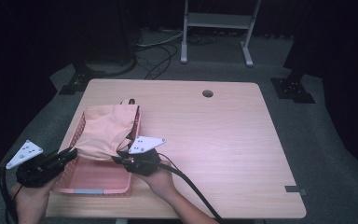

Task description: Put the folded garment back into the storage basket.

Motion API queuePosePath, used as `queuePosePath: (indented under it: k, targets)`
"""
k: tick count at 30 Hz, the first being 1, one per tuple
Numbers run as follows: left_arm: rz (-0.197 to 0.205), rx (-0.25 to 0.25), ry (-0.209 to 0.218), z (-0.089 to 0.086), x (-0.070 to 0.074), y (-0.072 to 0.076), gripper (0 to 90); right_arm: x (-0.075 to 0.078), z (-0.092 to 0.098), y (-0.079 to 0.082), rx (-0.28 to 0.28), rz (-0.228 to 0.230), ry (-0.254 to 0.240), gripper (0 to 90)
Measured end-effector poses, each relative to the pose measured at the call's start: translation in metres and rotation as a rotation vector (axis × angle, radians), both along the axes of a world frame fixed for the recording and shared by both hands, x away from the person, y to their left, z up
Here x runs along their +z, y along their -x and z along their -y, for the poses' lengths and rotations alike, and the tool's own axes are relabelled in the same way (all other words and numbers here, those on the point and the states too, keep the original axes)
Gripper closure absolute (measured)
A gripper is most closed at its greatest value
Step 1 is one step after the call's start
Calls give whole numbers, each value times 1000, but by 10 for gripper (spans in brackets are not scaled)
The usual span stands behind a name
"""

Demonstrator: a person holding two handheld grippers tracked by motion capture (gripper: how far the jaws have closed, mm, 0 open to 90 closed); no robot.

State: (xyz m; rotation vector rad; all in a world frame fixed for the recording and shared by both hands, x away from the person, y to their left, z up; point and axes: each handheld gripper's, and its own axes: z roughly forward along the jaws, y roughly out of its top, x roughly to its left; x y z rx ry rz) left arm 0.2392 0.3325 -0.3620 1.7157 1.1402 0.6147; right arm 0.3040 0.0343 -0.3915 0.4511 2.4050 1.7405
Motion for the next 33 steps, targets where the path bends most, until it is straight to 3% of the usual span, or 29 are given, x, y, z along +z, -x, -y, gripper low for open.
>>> queuePosePath:
  k: [14, 33]
  targets:
    - [-4, 3, 0, -1, -1, 2, 797, -4, -2, 0, 5, -7, 15, 795]
    - [-52, 15, 14, -2, -13, 14, 797, -8, -3, 0, 37, -45, 37, 781]
